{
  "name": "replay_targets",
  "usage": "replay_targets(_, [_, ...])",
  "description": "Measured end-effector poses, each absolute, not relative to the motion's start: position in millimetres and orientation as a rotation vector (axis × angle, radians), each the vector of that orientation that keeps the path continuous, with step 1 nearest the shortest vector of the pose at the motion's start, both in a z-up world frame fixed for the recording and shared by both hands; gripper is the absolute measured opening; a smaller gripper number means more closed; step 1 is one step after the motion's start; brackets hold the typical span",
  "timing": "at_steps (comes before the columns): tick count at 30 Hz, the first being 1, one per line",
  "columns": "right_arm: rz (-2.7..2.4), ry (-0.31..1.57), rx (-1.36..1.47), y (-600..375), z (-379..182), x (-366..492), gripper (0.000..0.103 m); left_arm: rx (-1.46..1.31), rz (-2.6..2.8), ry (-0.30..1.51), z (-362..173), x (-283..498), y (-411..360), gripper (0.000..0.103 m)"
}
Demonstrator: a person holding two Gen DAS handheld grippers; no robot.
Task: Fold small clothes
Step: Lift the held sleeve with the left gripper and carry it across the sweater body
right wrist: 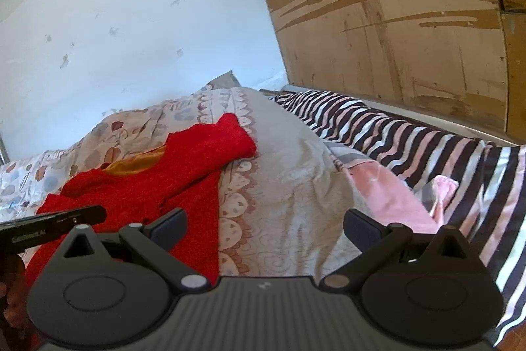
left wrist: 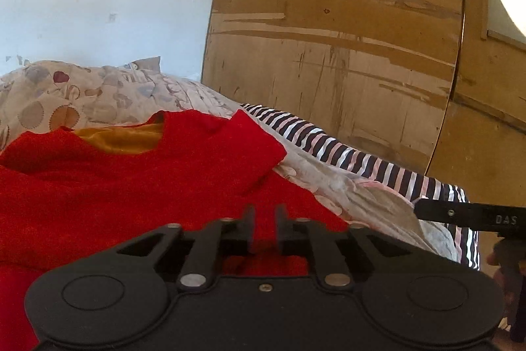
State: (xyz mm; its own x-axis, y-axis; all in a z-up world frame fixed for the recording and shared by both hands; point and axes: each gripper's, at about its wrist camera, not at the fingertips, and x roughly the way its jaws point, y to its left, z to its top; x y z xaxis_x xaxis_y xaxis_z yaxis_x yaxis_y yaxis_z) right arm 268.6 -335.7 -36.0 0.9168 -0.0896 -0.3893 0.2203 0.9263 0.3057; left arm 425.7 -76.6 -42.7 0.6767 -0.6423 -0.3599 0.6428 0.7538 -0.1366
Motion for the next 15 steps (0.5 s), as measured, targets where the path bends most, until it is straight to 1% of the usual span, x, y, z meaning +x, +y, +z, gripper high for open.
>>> replay_targets(2, [-0.146, 0.385, 0.336, -330.9, -36.0, 271.7, 0.103, -0.027, -0.713, 0.422, -42.5, 425.3, -70.3, 0.024])
replay_targets(3, [-0.138, 0.387, 0.325, -328.0, -35.5, 273.5, 0.103, -0.046, -0.709, 0.431, -41.1, 423.7, -67.0, 0.035])
replay_targets(4, [-0.131, 0.389, 0.316, -325.3, -34.9, 275.3, 0.103, -0.062, -0.701, 0.437, -37.6, 417.7, -62.4, 0.050])
replay_targets(5, [-0.124, 0.393, 0.309, -322.9, -34.0, 277.5, 0.103, -0.077, -0.686, 0.440, -35.2, 413.6, -56.7, 0.058])
replay_targets(6, [-0.116, 0.396, 0.304, -321.0, -33.1, 279.7, 0.103, -0.091, -0.670, 0.435, -31.5, 409.9, -49.7, 0.069])
replay_targets(7, [-0.103, 0.400, 0.297, -318.6, -31.7, 283.2, 0.103, -0.102, -0.652, 0.426, -27.8, 406.3, -41.9, 0.077])
replay_targets(11, [-0.050, 0.417, 0.260, -308.3, -25.4, 301.0, 0.103, -0.122, -0.504, 0.424, -17.9, 403.5, -9.1, 0.088])
replay_targets(13, [-0.004, 0.437, 0.244, -300.8, -21.6, 315.2, 0.103, -0.136, -0.408, 0.430, -17.2, 408.0, 12.5, 0.095])
replay_targets(15, [0.047, 0.449, 0.235, -292.3, -18.9, 328.1, 0.103, -0.149, -0.323, 0.426, -18.6, 414.5, 35.8, 0.097])
